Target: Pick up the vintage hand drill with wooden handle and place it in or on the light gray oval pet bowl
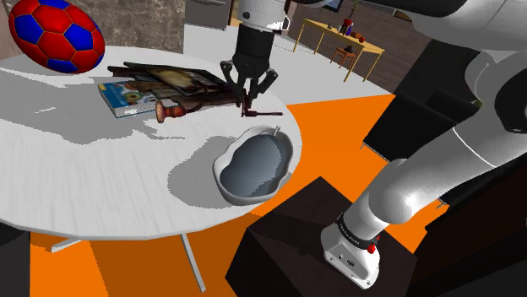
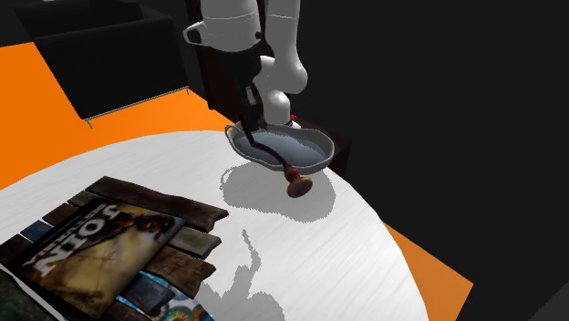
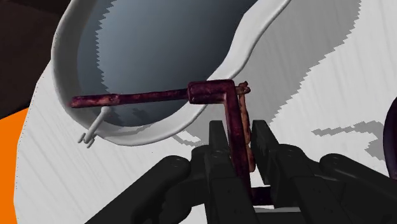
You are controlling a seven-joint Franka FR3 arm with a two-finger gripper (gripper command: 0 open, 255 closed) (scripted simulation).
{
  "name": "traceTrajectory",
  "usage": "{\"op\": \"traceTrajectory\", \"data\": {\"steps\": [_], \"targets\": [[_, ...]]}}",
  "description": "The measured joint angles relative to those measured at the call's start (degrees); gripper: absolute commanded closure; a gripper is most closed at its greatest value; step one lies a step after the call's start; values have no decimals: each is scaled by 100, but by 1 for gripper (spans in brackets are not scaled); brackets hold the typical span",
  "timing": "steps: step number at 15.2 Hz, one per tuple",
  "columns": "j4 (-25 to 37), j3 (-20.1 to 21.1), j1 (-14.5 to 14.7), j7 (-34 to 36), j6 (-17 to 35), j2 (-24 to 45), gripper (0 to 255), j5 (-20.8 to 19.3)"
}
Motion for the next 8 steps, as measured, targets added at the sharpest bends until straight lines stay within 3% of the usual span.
{"op": "traceTrajectory", "data": {"steps": [8], "targets": [[-1562,-575,148,-624,-397,-1955,255,425]]}}
